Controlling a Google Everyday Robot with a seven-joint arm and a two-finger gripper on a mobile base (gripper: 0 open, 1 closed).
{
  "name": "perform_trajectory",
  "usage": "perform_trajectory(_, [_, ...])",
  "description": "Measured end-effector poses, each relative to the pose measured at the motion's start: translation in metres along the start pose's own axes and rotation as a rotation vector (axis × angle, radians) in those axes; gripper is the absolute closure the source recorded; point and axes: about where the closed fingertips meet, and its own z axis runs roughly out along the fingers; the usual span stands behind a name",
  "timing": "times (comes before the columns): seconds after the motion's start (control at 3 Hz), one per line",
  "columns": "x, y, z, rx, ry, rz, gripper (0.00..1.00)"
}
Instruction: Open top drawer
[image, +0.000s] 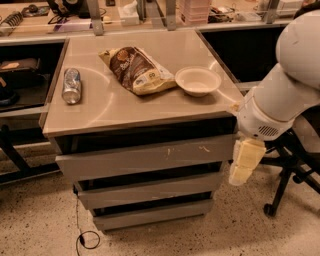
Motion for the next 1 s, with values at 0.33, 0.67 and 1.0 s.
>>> perform_trajectory(0.33, [-0.006, -0.002, 0.045, -0.044, 0.001, -0.028, 0.0])
perform_trajectory(0.67, [-0.011, -0.005, 0.082, -0.078, 0.005, -0.05, 0.0])
perform_trajectory(1.0, [-0.014, -0.008, 0.11, -0.1, 0.01, -0.076, 0.0])
